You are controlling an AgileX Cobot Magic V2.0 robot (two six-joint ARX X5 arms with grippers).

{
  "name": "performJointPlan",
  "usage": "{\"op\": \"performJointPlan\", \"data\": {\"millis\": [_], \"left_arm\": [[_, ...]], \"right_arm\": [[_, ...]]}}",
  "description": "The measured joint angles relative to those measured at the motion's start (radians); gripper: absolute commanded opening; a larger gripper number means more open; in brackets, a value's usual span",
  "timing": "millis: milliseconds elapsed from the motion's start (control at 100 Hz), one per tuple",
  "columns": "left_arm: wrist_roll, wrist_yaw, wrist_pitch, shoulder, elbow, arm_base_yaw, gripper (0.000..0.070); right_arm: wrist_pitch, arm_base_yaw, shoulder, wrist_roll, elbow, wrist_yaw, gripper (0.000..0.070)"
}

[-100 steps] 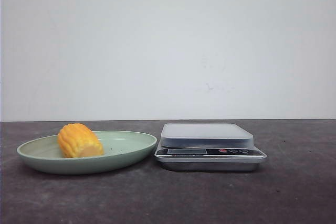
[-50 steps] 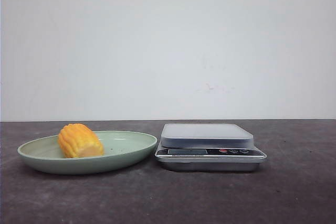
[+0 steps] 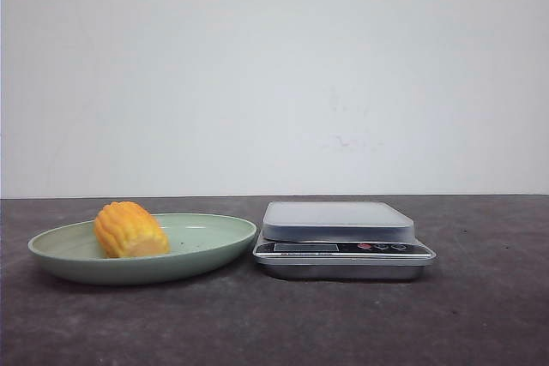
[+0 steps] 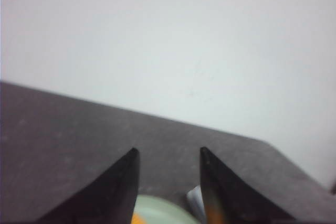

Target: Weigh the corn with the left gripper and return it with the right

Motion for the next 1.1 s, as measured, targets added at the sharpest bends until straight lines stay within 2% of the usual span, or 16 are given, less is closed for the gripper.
{"op": "performJointPlan", "data": {"millis": [190, 480, 580, 780, 1100], "left_arm": [[0.059, 0.0, 0.013, 0.0, -0.113, 0.047, 0.019], [0.263, 0.001, 0.01, -0.075, -0.157, 0.164, 0.019], [0.312, 0.0, 0.01, -0.081, -0.189, 0.203, 0.019], [0.337, 0.008, -0.01, -0.081, -0.22, 0.267, 0.019], [0.378, 0.008, -0.037, -0.081, -0.227, 0.303, 0.019]], "right_arm": [[0.0, 0.0, 0.0, 0.0, 0.0, 0.0, 0.0007], [0.0, 0.0, 0.0, 0.0, 0.0, 0.0, 0.0007], [0.0, 0.0, 0.0, 0.0, 0.0, 0.0, 0.0007], [0.0, 0.0, 0.0, 0.0, 0.0, 0.0, 0.0007], [0.0, 0.0, 0.0, 0.0, 0.0, 0.0, 0.0007]]}}
